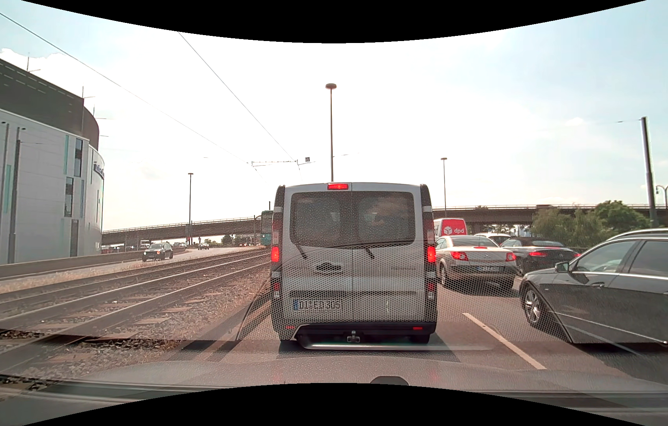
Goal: Follow the waypoints while adhering to traffic rules and regulations
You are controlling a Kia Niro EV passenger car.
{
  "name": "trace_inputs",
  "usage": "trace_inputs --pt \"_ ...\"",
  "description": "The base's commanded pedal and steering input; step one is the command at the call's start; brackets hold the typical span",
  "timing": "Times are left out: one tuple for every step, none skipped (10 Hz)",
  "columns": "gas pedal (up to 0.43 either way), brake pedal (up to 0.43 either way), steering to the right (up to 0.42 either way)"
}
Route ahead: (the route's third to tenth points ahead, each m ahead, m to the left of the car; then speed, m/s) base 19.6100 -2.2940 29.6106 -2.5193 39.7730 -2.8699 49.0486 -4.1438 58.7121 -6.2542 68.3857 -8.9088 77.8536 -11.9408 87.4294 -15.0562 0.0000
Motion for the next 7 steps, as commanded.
trace_inputs --pt "0.000 0.250 -0.003" --pt "0.000 0.244 -0.003" --pt "0.000 0.250 -0.003" --pt "0.000 0.250 -0.003" --pt "0.000 0.244 -0.003" --pt "0.000 0.250 -0.003" --pt "0.000 0.250 -0.003"
